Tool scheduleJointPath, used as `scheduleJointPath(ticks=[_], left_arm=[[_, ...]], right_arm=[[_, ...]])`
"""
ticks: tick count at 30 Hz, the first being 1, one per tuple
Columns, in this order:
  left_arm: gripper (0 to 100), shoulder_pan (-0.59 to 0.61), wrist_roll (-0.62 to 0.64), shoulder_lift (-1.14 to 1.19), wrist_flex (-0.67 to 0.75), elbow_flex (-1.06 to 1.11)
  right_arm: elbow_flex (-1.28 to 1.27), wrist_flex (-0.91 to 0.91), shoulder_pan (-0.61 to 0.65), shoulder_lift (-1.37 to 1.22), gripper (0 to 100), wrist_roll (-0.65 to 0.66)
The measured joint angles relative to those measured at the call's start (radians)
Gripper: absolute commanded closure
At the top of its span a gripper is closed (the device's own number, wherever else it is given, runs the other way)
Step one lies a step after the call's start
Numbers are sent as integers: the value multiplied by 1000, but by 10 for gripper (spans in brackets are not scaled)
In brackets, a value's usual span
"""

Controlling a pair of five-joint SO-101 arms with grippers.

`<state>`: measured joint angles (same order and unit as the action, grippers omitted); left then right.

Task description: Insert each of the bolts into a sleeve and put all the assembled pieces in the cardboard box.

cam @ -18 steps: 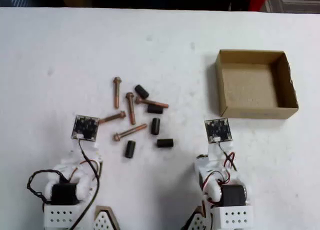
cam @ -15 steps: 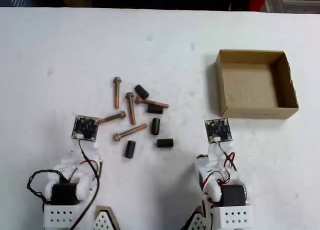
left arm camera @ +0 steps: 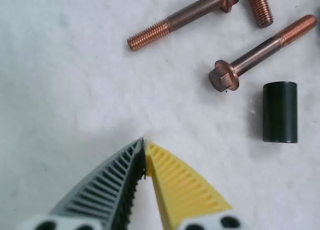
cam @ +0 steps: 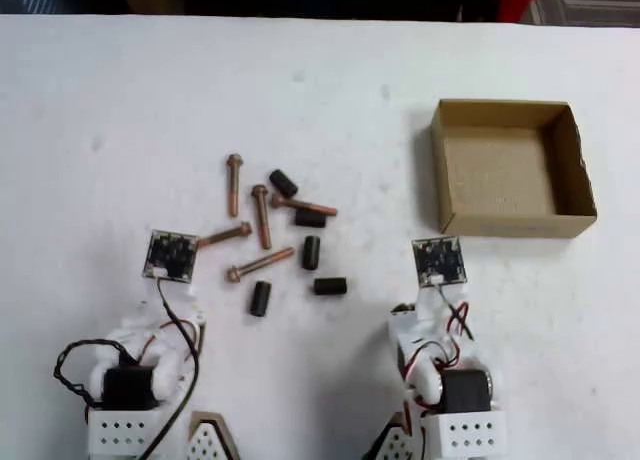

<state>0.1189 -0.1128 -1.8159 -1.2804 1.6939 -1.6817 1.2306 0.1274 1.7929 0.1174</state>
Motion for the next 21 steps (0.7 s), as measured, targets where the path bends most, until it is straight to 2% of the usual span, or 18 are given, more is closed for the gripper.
scheduleJointPath(ticks=[4, 18, 21], left_arm=[[976, 0, 0, 0, 0, 0], [974, 0, -3, 0, 0, 0], [974, 0, -3, 0, 0, 0]], right_arm=[[0, -12, 44, 0, 981, 0], [0, -48, 57, 0, 981, 0], [0, -91, 57, 0, 981, 74]])
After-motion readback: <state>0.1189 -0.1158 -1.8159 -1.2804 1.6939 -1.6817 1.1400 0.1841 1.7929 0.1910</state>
